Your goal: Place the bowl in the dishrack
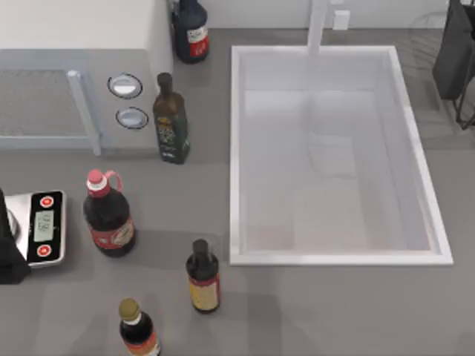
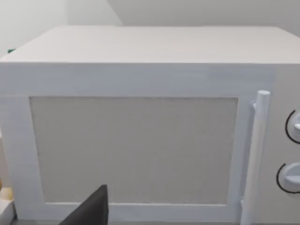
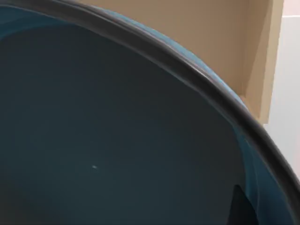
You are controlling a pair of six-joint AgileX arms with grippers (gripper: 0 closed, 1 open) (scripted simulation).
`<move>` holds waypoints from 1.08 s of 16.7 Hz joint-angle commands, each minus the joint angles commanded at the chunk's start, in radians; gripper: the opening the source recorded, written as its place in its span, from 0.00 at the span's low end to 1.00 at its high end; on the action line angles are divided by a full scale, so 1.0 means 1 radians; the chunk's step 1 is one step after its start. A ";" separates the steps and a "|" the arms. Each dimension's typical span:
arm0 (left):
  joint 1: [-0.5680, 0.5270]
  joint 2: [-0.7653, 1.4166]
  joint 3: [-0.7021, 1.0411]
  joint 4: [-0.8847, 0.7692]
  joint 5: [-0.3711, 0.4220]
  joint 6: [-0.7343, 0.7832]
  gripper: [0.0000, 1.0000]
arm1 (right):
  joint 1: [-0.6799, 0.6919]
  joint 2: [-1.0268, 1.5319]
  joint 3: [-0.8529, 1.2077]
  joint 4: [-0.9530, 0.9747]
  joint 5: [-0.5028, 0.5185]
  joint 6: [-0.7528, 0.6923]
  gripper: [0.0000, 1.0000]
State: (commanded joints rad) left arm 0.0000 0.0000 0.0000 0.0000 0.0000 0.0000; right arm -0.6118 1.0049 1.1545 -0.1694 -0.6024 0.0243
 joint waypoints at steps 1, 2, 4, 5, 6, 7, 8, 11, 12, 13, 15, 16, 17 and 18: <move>0.000 0.000 0.000 0.000 0.000 0.000 1.00 | -0.016 -0.011 -0.006 0.016 -0.010 -0.006 0.00; 0.000 0.000 0.000 0.000 0.000 0.000 1.00 | -0.021 -0.015 -0.008 0.022 -0.014 -0.008 0.00; 0.000 0.000 0.000 0.000 0.000 0.000 1.00 | -0.021 -0.015 -0.008 0.022 -0.014 -0.008 0.00; 0.000 0.000 0.000 0.000 0.000 0.000 1.00 | -0.021 -0.015 -0.008 0.022 -0.014 -0.008 0.00; 0.000 0.000 0.000 0.000 0.000 0.000 1.00 | -0.018 -0.012 -0.004 0.020 -0.011 -0.006 0.00; 0.000 0.000 0.000 0.000 0.000 0.000 1.00 | -0.017 -0.010 -0.004 0.022 -0.011 -0.006 0.00; 0.000 0.000 0.000 0.000 0.000 0.000 1.00 | -0.013 0.001 -0.004 0.033 -0.007 -0.006 0.00; 0.000 0.000 0.000 0.000 0.000 0.000 1.00 | 0.018 0.097 -0.011 0.130 0.025 -0.006 0.00; 0.000 0.000 0.000 0.000 0.000 0.000 1.00 | 0.034 0.147 -0.016 0.183 0.043 -0.006 0.00; 0.000 0.000 0.000 0.000 0.000 0.000 1.00 | 0.052 0.203 -0.023 0.245 0.062 -0.006 0.00; 0.000 0.000 0.000 0.000 0.000 0.000 1.00 | 0.094 0.326 -0.044 0.393 0.108 -0.008 0.00; 0.000 0.000 0.000 0.000 0.000 0.000 1.00 | 0.118 0.389 -0.057 0.475 0.133 -0.009 0.00; 0.000 0.000 0.000 0.000 0.000 0.000 1.00 | 0.143 0.453 -0.072 0.558 0.158 -0.010 0.00; 0.000 0.000 0.000 0.000 0.000 0.000 1.00 | 0.168 0.515 -0.087 0.640 0.184 -0.011 0.00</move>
State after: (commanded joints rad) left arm 0.0000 0.0000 0.0000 0.0000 0.0000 0.0000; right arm -0.4442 1.5197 1.0679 0.4707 -0.4183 0.0131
